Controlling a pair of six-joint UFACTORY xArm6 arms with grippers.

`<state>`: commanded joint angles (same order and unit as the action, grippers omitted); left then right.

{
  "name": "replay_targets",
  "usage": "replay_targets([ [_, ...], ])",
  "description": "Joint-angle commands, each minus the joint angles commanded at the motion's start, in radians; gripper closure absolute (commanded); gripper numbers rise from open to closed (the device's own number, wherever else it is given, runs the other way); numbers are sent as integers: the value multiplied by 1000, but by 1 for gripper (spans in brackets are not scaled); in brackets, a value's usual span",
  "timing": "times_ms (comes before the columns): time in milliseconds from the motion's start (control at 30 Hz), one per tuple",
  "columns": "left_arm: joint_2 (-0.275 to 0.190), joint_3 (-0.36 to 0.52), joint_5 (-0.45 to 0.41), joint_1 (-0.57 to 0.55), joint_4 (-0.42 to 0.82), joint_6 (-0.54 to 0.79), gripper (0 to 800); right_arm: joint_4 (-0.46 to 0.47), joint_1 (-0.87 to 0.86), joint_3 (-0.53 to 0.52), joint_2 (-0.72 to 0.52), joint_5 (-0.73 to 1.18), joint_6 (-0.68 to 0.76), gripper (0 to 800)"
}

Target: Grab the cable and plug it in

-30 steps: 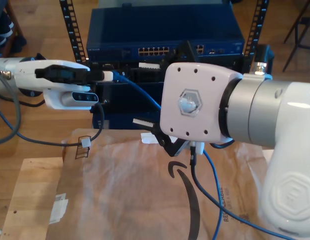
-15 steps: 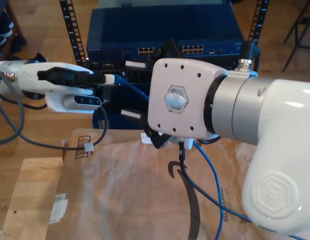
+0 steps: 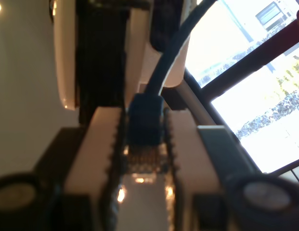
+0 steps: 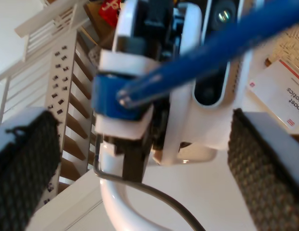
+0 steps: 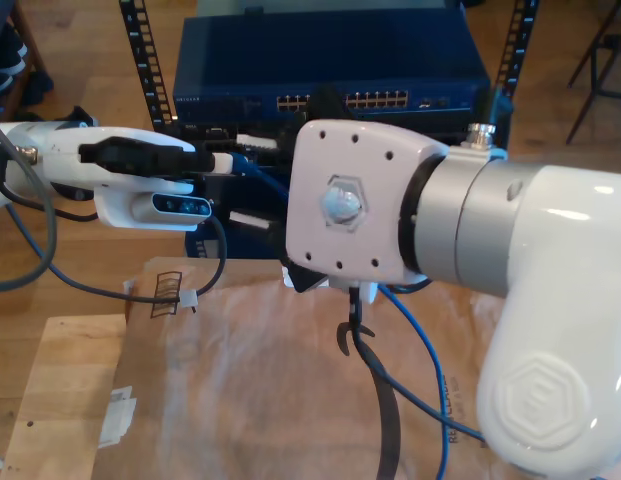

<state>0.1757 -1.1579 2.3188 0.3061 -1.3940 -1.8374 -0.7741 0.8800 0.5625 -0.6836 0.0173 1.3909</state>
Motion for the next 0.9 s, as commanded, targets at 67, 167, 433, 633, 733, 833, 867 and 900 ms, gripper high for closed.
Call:
replay_targets([
  [67, -2, 0, 0, 0, 0, 0, 768, 0, 0, -2, 0, -17, -2, 347],
  [167, -2, 0, 15, 0, 0, 0, 768, 2, 3, -6, 0, -55, -2, 367],
  [433, -2, 0, 21, 0, 0, 2, 768, 0, 3, -11, 0, -58, 0, 415],
  [633, -3, -3, 21, 0, 0, 0, 768, 0, 3, -11, 0, -60, 0, 474],
  [733, -3, -2, 21, 0, 0, 2, 768, 0, 3, -12, 0, -61, 2, 510],
  [833, -3, -2, 21, -2, 0, 0, 768, 0, 3, -12, 0, -61, 2, 537],
  [867, -3, -2, 21, -2, 0, 2, 768, 0, 3, -12, 0, -61, 3, 540],
  [900, -3, -2, 21, -6, 0, 0, 767, 0, 3, -12, 0, -61, 3, 549],
])
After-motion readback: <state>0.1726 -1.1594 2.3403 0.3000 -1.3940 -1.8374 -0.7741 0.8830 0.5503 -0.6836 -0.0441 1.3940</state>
